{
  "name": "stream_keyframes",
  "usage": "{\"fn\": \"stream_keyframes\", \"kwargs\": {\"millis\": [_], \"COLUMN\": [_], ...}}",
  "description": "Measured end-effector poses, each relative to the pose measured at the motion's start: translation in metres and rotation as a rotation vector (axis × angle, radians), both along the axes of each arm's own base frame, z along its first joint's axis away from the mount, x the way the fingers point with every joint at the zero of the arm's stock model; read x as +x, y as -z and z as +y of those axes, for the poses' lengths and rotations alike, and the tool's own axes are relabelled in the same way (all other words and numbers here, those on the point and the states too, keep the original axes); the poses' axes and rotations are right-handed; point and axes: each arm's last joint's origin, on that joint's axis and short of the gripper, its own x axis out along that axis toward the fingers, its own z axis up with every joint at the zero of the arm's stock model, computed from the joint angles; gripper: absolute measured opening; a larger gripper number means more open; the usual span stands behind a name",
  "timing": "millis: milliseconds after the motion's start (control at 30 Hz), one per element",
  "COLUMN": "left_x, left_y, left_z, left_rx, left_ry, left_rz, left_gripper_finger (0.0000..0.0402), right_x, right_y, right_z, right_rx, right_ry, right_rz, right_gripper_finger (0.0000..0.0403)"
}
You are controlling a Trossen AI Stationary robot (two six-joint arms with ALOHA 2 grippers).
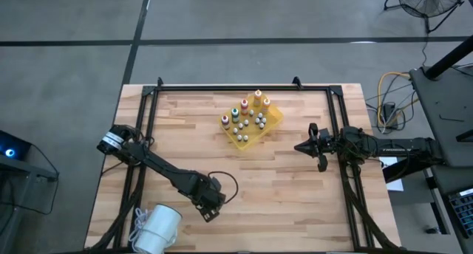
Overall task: Pick & Place food coloring
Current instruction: Put the small black food coloring bottle into the yellow bin
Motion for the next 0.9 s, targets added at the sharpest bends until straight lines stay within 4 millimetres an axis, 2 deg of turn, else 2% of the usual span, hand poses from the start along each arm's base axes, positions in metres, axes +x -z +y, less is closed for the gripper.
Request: {"fn": "stream_keyframes", "kwargs": {"millis": [400,900], "left_x": [-0.0009,0.0009], "left_y": [0.0082,0.008], "left_z": [0.0028,0.0043], "left_rx": [-0.003,-0.005], "left_ry": [-0.001,0.015], "left_rz": [-0.008,-0.021], "left_gripper_finger": [0.0198,0.013], "right_x": [0.0,0.0], "right_y": [0.0,0.0], "right_z": [0.0,0.0], "right_rx": [0.0,0.0], "right_ry": [-0.001,0.0], "right_rz": [0.0,0.0], "right_gripper_finger": [0.0009,0.0009]}}
